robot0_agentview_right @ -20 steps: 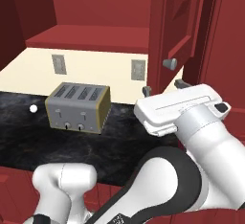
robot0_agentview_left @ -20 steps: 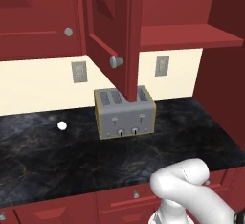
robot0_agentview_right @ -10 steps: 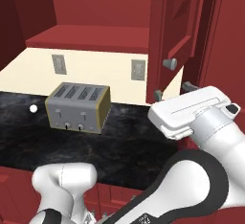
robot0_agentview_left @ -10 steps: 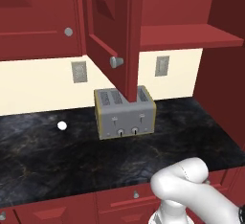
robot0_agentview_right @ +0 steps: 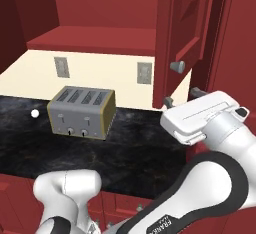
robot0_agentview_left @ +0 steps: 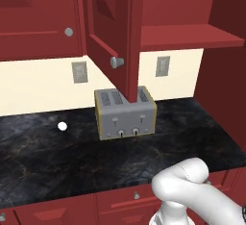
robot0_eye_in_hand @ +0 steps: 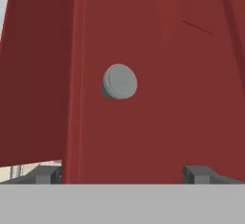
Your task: Close all open cabinet doors.
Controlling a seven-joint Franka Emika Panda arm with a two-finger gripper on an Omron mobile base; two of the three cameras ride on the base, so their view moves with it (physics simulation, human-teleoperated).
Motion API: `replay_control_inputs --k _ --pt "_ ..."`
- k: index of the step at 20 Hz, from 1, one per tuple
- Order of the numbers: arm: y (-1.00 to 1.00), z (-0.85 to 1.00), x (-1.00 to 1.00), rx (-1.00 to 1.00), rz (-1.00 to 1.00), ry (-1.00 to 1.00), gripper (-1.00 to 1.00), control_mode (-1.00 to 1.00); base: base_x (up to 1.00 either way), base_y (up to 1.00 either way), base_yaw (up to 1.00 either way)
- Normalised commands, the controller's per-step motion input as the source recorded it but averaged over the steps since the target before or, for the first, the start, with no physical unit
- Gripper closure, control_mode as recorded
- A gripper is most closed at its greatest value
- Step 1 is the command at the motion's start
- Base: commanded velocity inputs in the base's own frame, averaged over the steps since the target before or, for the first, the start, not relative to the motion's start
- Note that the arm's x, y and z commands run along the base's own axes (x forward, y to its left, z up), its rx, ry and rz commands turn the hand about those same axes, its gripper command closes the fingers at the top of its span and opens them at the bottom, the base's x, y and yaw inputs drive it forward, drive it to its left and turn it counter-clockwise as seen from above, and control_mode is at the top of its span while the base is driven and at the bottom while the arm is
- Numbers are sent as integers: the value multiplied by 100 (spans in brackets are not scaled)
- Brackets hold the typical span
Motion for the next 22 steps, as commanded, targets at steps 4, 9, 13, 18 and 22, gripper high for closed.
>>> replay_control_inputs --k 4,9,13,18,22 --pt "1 -23 27 -2 4 0 -100 -100 0 0 0" --pt "4 -3 29 0 1 0 -100 -100 0 0 0" --pt "1 0 38 0 1 0 -100 -100 0 0 0" --pt "28 0 31 -2 0 0 -100 -100 0 0 0" --pt "59 0 8 -4 0 3 -100 -100 0 0 0"
